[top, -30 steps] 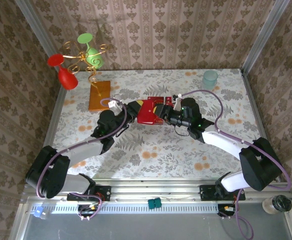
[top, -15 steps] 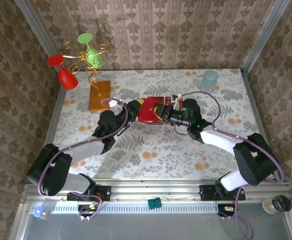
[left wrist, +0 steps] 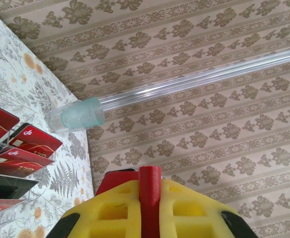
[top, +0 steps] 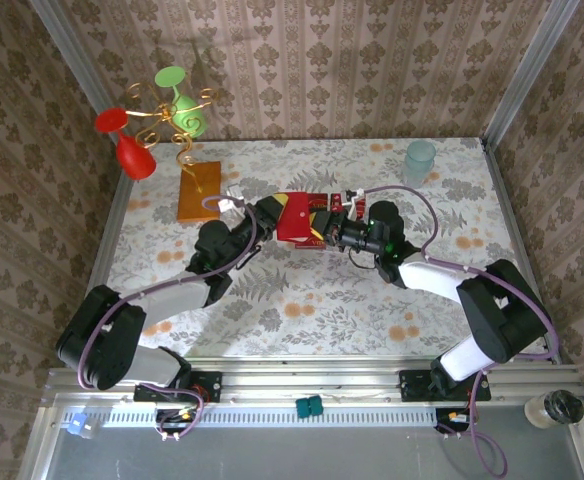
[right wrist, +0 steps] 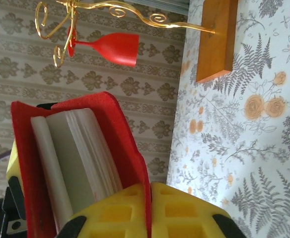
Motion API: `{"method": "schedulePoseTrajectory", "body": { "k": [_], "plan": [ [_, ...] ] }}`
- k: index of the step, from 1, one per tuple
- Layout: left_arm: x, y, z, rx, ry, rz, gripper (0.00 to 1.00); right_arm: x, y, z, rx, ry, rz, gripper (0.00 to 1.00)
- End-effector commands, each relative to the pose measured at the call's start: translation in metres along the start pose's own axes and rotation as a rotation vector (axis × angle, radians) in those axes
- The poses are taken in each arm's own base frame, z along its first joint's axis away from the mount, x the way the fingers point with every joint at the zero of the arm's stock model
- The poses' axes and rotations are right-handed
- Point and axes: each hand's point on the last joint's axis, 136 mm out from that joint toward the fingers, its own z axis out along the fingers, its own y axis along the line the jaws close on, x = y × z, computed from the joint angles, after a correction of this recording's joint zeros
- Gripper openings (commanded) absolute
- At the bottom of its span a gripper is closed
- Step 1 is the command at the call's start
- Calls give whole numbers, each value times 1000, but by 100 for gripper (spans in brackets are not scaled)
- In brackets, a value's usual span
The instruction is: Put the credit cards into the card holder
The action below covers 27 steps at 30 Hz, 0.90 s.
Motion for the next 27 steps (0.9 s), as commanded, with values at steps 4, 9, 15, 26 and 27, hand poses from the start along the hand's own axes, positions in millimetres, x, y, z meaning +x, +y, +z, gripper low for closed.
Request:
{"method": "schedulePoseTrajectory", "body": {
  "k": [4, 9, 15, 26, 27],
  "plan": [
    [1, -12, 6, 50, -2, -10, 0, 10, 23, -9, -79, 43, -52, 14],
    [2, -13, 9, 62, 2, -20, 0, 9, 24, -14, -91, 30, -52, 5],
    [4, -7, 8, 48, 9, -12, 0, 8, 29, -18, -101, 25, -58, 0],
    [24, 54, -20, -172, 88, 101, 57, 28, -12, -30, 8, 53, -62, 0],
    [26, 60, -23, -192, 97, 111, 58, 30, -16, -31, 18, 57, -61, 0]
  ]
}}
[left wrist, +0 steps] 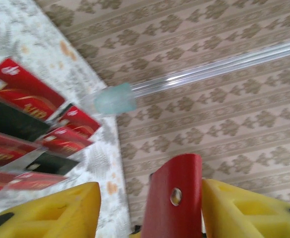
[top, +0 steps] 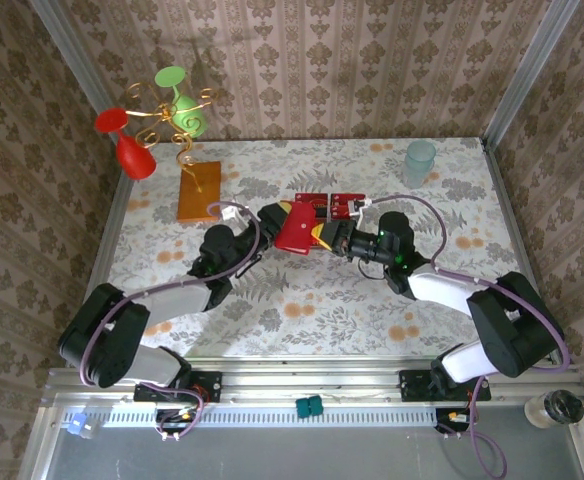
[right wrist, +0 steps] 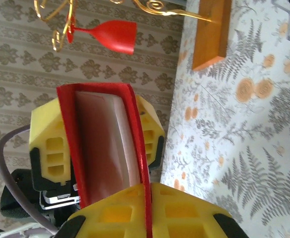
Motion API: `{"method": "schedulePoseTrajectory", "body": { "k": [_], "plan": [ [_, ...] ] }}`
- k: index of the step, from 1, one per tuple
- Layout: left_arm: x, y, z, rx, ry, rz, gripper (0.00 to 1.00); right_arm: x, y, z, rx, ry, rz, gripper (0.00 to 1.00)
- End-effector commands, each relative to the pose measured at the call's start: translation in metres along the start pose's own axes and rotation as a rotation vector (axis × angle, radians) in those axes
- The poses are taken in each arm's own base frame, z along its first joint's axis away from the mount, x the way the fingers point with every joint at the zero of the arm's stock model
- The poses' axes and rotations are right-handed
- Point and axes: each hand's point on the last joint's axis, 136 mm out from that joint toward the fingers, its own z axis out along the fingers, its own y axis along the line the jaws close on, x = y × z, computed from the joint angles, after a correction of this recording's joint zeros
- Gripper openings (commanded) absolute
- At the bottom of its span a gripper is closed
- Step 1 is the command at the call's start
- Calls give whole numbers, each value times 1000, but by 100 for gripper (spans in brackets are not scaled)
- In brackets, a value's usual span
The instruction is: Put the credit cards into the card holder
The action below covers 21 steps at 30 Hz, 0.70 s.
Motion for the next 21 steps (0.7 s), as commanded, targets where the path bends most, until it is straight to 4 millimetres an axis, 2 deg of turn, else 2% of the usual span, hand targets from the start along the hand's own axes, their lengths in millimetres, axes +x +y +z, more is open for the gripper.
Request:
{"method": "schedulePoseTrajectory", "body": {
  "k": [1, 7, 17, 21],
  "plan": [
    [12, 22, -10, -81, 52, 72, 58, 13, -6, -6, 6, 34, -40, 0],
    [27, 56, -19, -180, 105, 108, 62, 30, -41, -12, 81, 64, -28, 0],
    [59, 109, -27, -318, 207, 127, 62, 65, -122, -21, 260, 153, 12, 0],
    [61, 126, -36, -423, 242, 196, 62, 71, -141, -25, 296, 166, 27, 0]
  ]
}}
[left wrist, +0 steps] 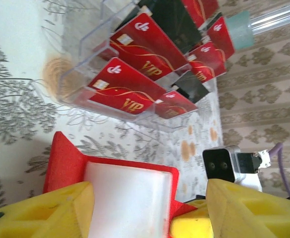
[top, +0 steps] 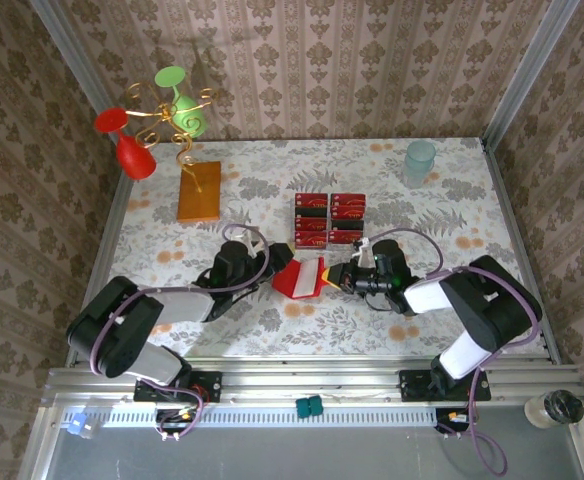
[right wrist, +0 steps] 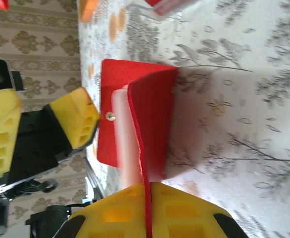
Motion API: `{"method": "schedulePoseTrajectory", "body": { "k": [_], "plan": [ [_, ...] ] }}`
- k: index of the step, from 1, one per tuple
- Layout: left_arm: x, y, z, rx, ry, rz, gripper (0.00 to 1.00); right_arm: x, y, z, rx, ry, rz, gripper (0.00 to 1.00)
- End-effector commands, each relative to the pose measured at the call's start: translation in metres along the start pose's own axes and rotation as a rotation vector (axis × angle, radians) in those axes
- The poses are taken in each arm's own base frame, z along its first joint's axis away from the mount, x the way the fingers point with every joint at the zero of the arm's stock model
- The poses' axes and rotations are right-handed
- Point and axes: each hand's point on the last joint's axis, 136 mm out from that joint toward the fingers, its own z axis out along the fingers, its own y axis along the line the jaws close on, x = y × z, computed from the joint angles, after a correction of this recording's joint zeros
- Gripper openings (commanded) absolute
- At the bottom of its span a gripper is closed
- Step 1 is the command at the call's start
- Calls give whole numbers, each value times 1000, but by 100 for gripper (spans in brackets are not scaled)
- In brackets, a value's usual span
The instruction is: Put the credit cards into the card holder
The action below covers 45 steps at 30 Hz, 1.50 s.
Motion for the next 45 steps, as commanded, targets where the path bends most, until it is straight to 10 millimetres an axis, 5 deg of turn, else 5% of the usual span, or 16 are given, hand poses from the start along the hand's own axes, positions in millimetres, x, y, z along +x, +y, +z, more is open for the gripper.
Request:
{"method": "schedulePoseTrajectory", "body": {
  "k": [1, 11, 21, 26, 31, 36, 41, 45],
  "plan": [
    [9, 17, -4, -110, 46, 102, 62, 8, -13, 2, 16, 30, -29, 0],
    [20, 56, -23, -511, 200, 396, 62, 7, -21, 5, 36, 42, -26, 0],
    [47, 93, -22, -690, 327, 533, 60, 5, -25, 6, 45, 48, -16, 0],
    [53, 91, -21, -739, 346, 598, 58, 3, -25, 5, 48, 57, -12, 0],
    [55, 82, -22, -743, 329, 607, 58, -4, -21, -6, 84, 56, -27, 36],
    [55, 79, -25, -746, 302, 600, 58, -17, -11, -33, 168, 16, -83, 50],
    [55, 78, -28, -748, 286, 593, 58, -20, 5, -49, 249, 13, -140, 46],
    [51, 77, -31, -752, 269, 604, 58, -15, 23, -34, 249, 45, -178, 30]
  ]
}}
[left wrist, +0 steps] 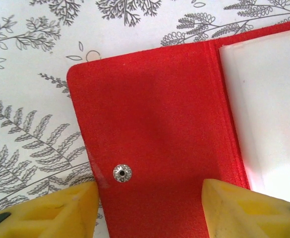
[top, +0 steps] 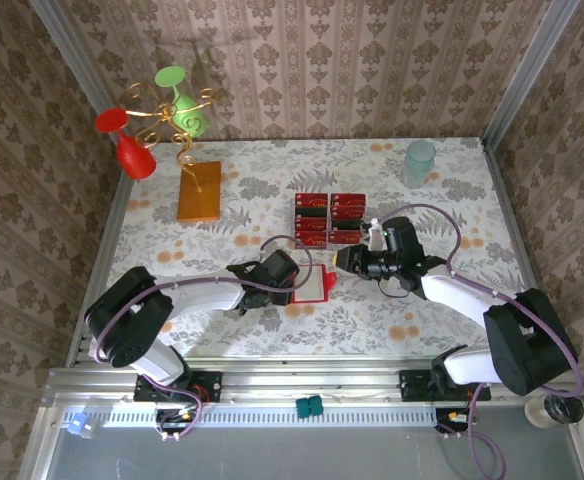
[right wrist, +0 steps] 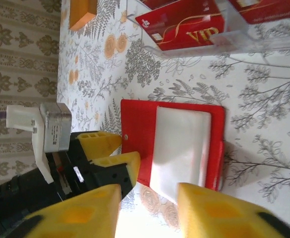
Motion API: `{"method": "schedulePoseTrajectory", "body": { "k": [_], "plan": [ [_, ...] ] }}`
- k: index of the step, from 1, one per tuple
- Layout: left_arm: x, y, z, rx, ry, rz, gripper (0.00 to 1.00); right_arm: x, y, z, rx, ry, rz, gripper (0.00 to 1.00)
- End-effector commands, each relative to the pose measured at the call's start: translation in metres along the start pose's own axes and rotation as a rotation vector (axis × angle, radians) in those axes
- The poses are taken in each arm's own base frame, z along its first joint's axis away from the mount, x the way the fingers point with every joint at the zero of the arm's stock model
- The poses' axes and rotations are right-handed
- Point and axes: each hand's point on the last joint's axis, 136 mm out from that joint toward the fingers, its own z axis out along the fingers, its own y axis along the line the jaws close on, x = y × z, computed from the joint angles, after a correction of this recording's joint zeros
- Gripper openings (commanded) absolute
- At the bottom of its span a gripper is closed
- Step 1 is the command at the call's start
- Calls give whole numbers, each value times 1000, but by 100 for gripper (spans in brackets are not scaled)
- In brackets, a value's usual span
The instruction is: Put the credit cards into the card holder
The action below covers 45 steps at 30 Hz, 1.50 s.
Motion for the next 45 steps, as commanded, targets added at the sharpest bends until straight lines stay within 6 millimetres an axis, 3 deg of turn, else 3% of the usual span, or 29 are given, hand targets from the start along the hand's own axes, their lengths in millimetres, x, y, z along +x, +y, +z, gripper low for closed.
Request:
{"method": "schedulePoseTrajectory", "body": {
  "k": [1, 5, 9, 13, 17, 30, 37, 45],
  "plan": [
    [1, 7, -6, -31, -12, 0, 58, 17, -2, 12, 80, 74, -14, 26],
    [-2, 8, -5, -41, -18, 10, 58, 21, 4, 40, 83, 111, -22, 17],
    [-4, 10, -3, -50, -19, 15, 58, 17, -18, 53, 144, 90, 8, 12],
    [-6, 13, -2, -62, -22, 18, 58, 14, -48, 53, 196, 63, 59, 8],
    [-6, 18, -1, -73, -21, 13, 58, 24, -71, 51, 240, 74, 91, 6],
    [-1, 37, -6, -104, -31, -30, 58, 41, -89, 45, 284, 85, 118, 5],
    [17, 47, -1, -125, -4, -62, 57, 35, -78, 44, 266, 100, 91, 5],
    [9, 41, -9, -104, -40, -54, 57, 17, -33, 34, 215, 100, 3, 6]
  ]
}}
